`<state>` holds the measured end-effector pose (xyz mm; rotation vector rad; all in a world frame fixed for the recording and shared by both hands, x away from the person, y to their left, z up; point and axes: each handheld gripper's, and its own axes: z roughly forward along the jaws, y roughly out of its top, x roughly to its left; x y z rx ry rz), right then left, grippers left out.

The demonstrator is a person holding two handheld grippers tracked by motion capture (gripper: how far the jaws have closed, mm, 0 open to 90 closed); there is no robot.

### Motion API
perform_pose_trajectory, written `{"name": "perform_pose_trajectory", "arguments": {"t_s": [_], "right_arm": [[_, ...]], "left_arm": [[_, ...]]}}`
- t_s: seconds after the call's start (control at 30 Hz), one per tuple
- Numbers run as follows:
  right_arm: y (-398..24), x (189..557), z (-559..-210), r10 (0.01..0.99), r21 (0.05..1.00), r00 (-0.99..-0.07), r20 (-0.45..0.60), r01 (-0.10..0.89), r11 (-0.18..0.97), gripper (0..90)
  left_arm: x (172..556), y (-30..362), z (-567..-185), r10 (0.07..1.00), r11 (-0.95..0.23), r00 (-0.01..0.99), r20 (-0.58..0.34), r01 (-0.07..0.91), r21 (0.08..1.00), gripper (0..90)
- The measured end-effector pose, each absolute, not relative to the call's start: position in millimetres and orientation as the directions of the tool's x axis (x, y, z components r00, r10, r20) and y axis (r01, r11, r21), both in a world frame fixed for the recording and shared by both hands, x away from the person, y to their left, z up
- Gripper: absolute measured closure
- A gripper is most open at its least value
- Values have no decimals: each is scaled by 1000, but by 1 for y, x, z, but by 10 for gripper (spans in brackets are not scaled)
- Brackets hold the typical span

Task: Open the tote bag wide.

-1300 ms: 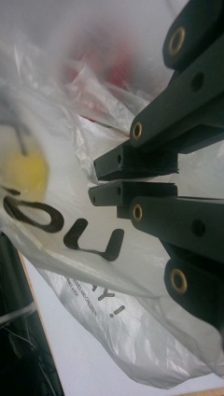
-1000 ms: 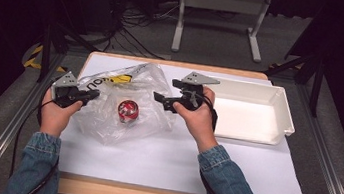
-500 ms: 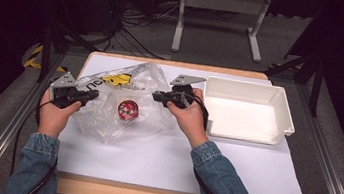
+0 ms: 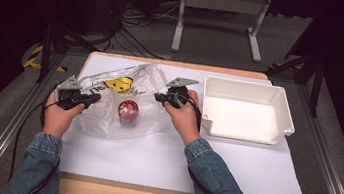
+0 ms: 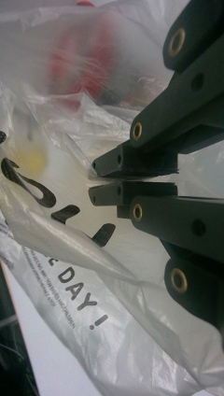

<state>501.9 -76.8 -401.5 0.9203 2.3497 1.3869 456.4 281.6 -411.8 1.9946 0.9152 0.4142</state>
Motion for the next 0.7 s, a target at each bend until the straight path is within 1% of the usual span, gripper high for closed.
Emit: {"name": "perform_pose_trajectory", "arguments": {"t_s": [0.23,0.7], "right_arm": [[-77,506,-418,653,825,-750,102,431,366,893],[-80,505,-434,664,767,-738,116,492,413,892]], "left_arm": [[461,278,-425,737,-366,671,-75,491,791,856],[460,272,-436,718,-412,691,-90,525,745,844]]}}
